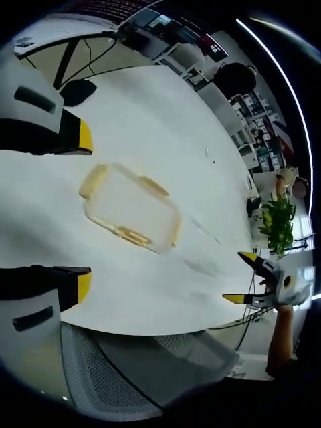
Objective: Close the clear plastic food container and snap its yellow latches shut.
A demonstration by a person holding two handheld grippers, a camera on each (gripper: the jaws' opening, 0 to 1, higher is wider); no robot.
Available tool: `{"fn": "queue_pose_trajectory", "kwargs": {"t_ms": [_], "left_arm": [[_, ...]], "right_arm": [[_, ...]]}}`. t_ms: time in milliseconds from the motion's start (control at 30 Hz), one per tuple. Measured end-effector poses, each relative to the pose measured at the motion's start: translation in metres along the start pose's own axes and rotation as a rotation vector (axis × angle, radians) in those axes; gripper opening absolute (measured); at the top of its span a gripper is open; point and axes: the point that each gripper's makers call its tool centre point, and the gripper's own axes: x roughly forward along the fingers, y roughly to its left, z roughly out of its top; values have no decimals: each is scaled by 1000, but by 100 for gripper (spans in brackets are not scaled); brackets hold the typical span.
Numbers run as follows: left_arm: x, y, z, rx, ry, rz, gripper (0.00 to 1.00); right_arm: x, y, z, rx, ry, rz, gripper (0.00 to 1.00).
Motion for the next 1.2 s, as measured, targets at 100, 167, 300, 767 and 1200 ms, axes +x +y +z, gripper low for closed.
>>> {"fn": "queue_pose_trajectory", "kwargs": {"t_ms": [100, 167, 300, 767, 1200], "left_arm": [[4, 3, -2, 12, 10, -8, 62], [6, 5, -4, 16, 16, -11, 62], [11, 12, -7, 20, 28, -15, 61], [30, 25, -15, 74, 64, -61, 57], [47, 37, -16, 160, 91, -109, 50]], "right_arm": [[4, -3, 4, -14, 3, 6, 60], [6, -5, 7, -22, 6, 10, 59], [12, -6, 15, -37, 6, 26, 58], [42, -13, 38, -100, 25, 71, 54], [75, -24, 57, -163, 81, 90, 49]]}}
